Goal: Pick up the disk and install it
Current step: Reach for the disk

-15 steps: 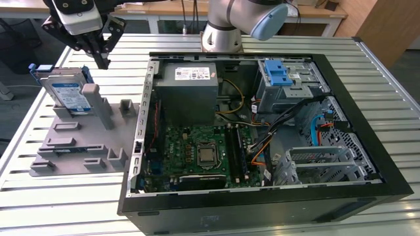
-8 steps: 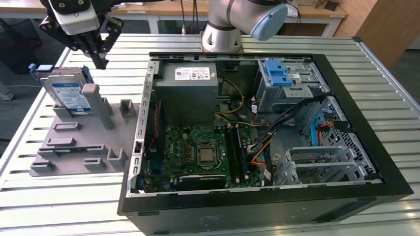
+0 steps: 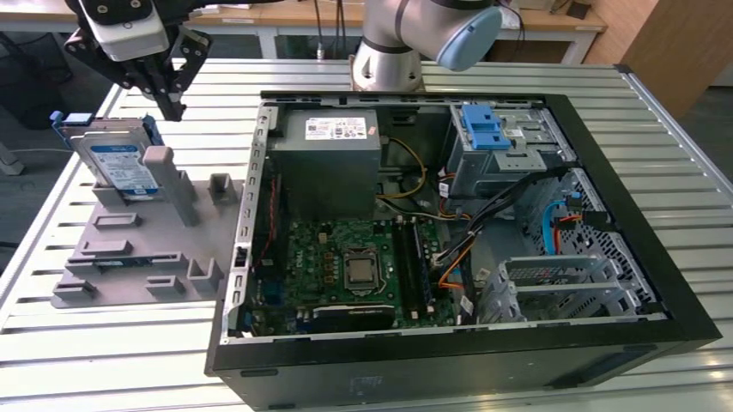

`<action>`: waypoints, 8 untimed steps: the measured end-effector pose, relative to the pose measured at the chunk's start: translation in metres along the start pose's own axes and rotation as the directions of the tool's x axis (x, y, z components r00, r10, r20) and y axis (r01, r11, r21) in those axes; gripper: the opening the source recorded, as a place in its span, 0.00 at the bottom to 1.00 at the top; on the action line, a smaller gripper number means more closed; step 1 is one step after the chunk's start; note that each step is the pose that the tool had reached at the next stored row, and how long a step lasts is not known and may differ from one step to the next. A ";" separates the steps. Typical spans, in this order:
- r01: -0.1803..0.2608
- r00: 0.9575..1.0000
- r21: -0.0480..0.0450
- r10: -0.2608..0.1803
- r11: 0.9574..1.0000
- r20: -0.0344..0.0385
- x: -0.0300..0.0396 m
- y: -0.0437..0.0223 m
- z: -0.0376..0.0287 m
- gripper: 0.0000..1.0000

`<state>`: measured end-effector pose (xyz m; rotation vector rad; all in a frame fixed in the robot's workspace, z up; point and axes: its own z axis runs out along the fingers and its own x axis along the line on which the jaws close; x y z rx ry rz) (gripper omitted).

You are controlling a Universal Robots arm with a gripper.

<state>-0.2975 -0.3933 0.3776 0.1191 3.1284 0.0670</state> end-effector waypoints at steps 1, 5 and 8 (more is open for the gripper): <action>0.000 1.000 0.000 0.000 1.000 0.000 0.0005 0.0000 0.0000 0.11; 0.000 1.000 0.000 0.000 1.000 0.000 0.0026 -0.0001 0.0001 0.11; 0.000 1.000 0.000 0.000 1.000 0.000 0.0042 -0.0002 0.0001 0.11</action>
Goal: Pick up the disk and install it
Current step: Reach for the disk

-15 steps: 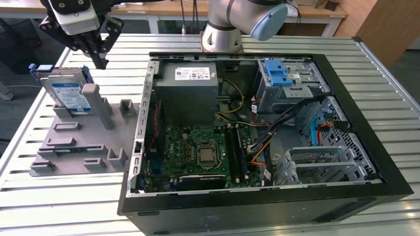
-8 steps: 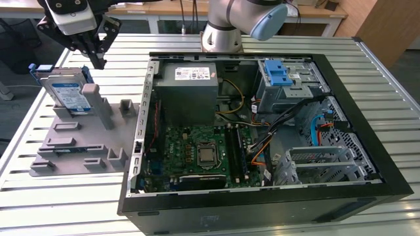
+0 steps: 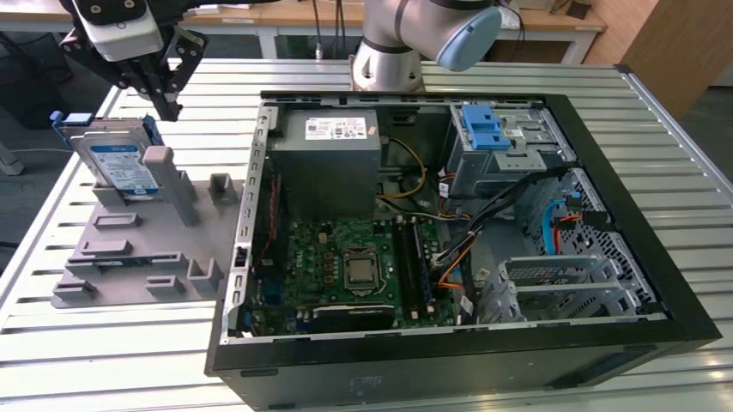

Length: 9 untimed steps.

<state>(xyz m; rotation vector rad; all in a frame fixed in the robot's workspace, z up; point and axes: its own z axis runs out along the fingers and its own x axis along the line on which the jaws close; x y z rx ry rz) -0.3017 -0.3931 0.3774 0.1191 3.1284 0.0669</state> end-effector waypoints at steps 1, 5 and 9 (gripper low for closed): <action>0.000 1.000 0.000 0.000 1.000 0.000 0.0005 0.0000 0.0001 0.11; 0.000 1.000 0.000 0.000 1.000 0.000 0.0026 -0.0001 0.0001 0.11; 0.000 1.000 0.000 0.000 1.000 0.000 0.0047 -0.0003 0.0002 0.11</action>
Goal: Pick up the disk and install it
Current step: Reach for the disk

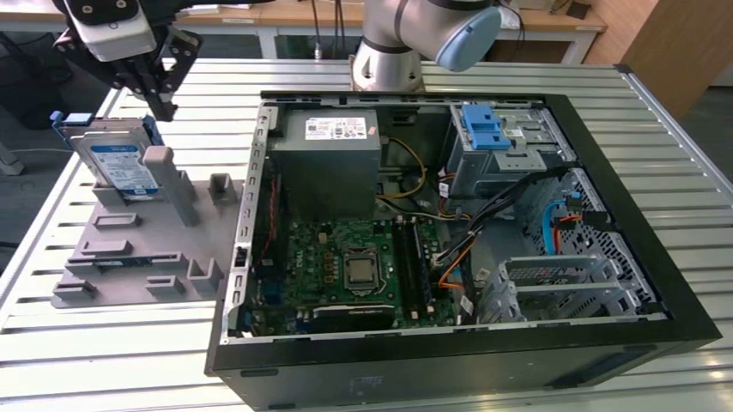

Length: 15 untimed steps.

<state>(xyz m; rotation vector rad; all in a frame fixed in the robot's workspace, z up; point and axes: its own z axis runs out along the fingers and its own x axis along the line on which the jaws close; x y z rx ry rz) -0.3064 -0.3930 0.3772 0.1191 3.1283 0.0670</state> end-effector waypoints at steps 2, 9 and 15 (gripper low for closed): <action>0.000 1.000 0.000 0.000 1.000 0.000 0.0011 0.0000 0.0000 0.11; 0.000 1.000 0.000 0.000 1.000 0.000 0.0050 -0.0002 0.0002 0.11; 0.000 1.000 0.000 0.000 1.000 0.000 0.0114 -0.0005 0.0004 0.11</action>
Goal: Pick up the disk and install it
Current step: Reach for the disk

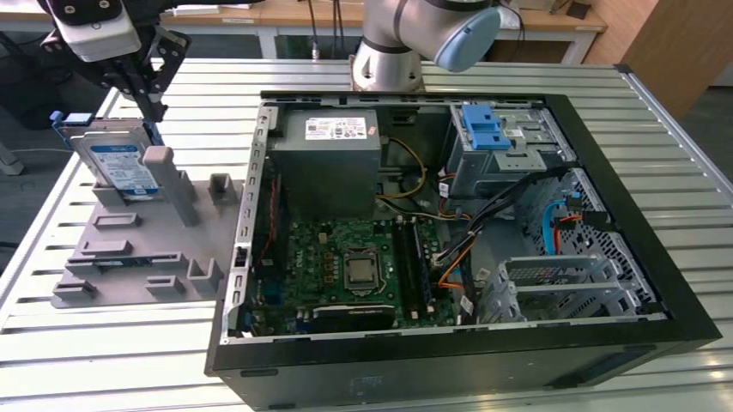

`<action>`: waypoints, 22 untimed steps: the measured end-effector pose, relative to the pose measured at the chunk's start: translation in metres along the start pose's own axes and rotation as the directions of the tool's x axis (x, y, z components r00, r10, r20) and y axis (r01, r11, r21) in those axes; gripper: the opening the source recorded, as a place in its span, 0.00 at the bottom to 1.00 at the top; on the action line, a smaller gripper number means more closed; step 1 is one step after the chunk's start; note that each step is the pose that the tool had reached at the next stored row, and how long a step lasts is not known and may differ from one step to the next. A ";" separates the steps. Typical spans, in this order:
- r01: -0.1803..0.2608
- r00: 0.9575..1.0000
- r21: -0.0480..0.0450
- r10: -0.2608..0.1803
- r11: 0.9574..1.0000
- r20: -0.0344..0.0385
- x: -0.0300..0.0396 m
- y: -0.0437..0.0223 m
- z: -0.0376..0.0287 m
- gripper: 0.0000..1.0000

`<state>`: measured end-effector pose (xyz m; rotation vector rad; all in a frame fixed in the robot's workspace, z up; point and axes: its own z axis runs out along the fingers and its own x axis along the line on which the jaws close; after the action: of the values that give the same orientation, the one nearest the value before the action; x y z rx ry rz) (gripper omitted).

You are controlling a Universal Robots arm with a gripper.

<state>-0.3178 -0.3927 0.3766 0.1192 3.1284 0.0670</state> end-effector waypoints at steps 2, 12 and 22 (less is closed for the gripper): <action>0.000 1.000 0.000 0.000 1.000 0.000 0.0011 -0.0001 0.0001 0.11; 0.000 1.000 0.000 0.000 1.000 0.000 0.0065 -0.0003 0.0003 0.11; 0.000 1.000 0.000 0.000 1.000 0.000 0.0117 -0.0006 0.0006 0.11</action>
<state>-0.3295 -0.3924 0.3759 0.1191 3.1285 0.0670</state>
